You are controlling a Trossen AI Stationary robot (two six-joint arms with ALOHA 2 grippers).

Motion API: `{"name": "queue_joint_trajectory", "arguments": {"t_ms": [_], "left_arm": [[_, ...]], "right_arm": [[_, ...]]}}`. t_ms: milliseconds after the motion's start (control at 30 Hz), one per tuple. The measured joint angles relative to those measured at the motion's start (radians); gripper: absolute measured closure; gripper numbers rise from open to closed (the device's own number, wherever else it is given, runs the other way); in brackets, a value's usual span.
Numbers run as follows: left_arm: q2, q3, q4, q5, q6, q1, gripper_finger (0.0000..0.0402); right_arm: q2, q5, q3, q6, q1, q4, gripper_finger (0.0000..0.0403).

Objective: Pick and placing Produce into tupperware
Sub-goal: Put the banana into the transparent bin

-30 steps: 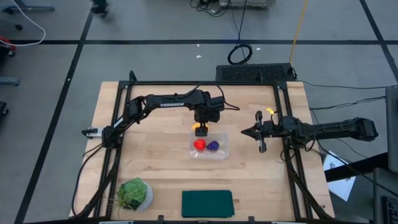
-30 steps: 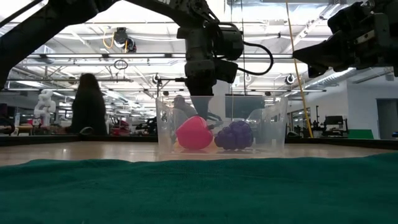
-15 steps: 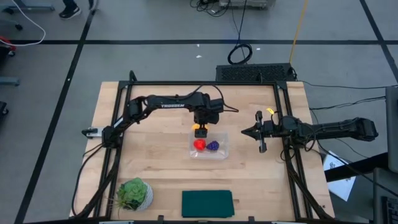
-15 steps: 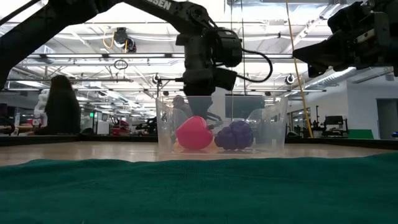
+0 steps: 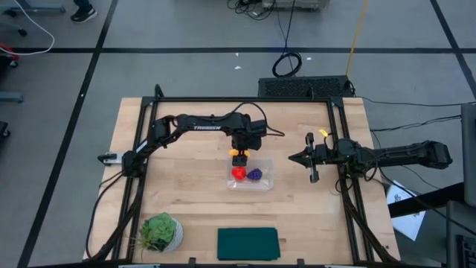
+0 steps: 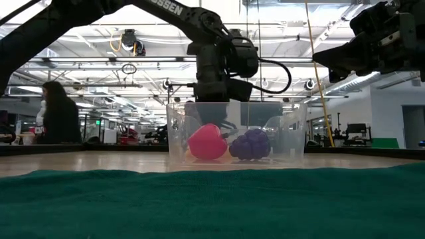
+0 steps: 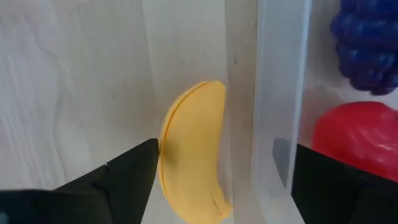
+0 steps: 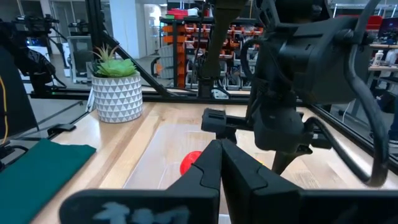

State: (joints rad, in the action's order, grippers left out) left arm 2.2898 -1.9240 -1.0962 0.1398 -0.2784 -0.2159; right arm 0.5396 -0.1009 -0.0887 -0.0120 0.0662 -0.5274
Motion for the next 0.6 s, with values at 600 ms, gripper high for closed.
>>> {"name": "queue_joint_trajectory", "arguments": {"t_ms": [600], "left_arm": [[0.0,0.04,0.047,-0.014,-0.028,-0.015,0.0095]], "right_arm": [[0.0,0.0,0.0,-0.003,0.0,0.0,0.0403]]}}
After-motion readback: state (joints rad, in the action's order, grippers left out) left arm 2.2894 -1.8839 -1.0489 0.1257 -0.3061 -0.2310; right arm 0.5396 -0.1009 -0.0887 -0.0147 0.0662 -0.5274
